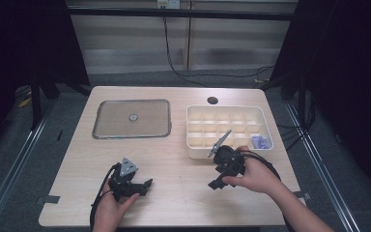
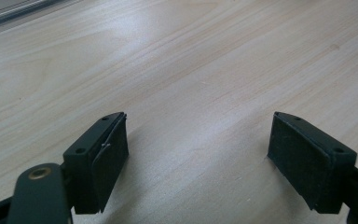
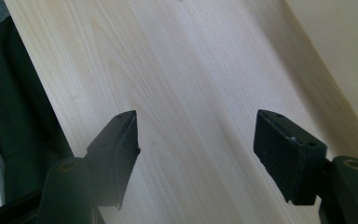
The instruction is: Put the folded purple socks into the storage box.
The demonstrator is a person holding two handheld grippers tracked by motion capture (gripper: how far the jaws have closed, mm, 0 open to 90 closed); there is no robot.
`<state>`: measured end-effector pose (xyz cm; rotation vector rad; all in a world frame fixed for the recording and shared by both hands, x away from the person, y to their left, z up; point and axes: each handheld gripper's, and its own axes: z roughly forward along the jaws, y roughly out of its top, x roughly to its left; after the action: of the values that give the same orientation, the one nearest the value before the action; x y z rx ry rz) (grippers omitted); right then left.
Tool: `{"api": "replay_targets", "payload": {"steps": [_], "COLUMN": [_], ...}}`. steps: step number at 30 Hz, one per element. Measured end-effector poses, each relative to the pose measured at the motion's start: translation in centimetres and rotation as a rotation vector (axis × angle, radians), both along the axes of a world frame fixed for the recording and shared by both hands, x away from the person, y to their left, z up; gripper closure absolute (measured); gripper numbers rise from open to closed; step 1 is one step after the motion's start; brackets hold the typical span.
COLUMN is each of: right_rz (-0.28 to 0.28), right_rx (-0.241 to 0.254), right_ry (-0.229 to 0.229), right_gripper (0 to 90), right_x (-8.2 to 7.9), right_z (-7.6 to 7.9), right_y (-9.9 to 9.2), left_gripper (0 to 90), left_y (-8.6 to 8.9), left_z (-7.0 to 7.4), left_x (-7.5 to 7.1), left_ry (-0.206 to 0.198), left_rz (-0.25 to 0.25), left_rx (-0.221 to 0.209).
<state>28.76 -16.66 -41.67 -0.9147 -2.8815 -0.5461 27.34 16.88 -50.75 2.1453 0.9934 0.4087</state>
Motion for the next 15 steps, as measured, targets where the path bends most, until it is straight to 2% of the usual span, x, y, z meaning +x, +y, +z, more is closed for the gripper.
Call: {"api": "replay_targets", "payload": {"steps": [15], "right_rz": [0.006], "right_rx": [0.04], "right_ry": [-0.001], "right_gripper": [29.8], "right_x": [-0.5], "right_z": [-2.1], "right_y": [0.8], "left_gripper": [19.5], "left_y": [0.0], "left_z": [0.0], "left_x": [0.0], "left_ry": [0.0], "left_rz": [0.0], "left_rx": [0.0]}}
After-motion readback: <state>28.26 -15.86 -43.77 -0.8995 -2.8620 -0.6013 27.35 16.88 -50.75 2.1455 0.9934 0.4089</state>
